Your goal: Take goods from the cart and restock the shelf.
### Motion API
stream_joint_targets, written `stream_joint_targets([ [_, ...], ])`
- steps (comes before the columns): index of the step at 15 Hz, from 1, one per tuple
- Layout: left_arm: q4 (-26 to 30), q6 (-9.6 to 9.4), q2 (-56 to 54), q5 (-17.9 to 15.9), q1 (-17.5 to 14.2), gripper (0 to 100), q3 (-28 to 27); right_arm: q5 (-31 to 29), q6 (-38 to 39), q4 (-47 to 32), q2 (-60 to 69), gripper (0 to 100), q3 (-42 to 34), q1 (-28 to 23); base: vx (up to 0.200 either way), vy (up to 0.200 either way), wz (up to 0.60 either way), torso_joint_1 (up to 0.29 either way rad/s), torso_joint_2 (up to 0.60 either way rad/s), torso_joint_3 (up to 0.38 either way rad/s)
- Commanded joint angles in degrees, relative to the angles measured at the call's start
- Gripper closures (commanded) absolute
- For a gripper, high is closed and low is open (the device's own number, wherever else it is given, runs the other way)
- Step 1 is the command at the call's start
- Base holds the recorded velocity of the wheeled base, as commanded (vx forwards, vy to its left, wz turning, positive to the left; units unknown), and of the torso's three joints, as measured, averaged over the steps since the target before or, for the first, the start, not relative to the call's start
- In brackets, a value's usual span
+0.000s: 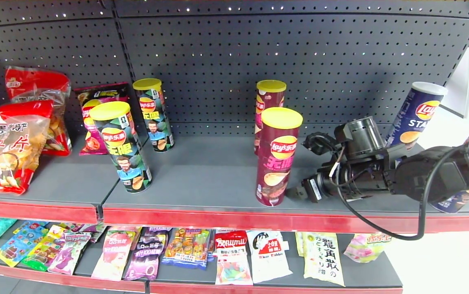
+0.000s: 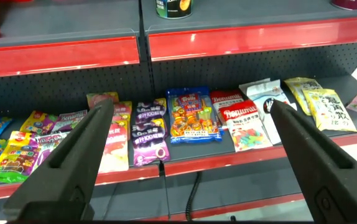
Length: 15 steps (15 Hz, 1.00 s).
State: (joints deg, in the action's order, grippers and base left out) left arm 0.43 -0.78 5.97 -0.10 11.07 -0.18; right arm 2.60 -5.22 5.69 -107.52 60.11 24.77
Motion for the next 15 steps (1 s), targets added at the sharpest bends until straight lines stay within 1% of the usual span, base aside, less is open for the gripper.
stream_joint_targets([
  [1,-0.08,-0.01,0.09,0.01,0.01,0,0.01,0.04,-0.14,0.02,-0.41,0,0.44,0.10,0.000,0.000,0.00,0.000,0.00,0.000],
  [6,0.01,-0.01,0.09,0.01,0.01,0,0.01,-0.05,-0.14,0.02,-0.50,0,0.97,1.24,0.000,0.000,0.00,0.000,0.00,0.000],
  [15,-0.08,-0.01,0.09,0.01,0.01,0,0.01,-0.40,-0.41,-0.33,0.21,0,0.01,1.51,0.000,0.000,0.00,0.000,0.00,0.000],
])
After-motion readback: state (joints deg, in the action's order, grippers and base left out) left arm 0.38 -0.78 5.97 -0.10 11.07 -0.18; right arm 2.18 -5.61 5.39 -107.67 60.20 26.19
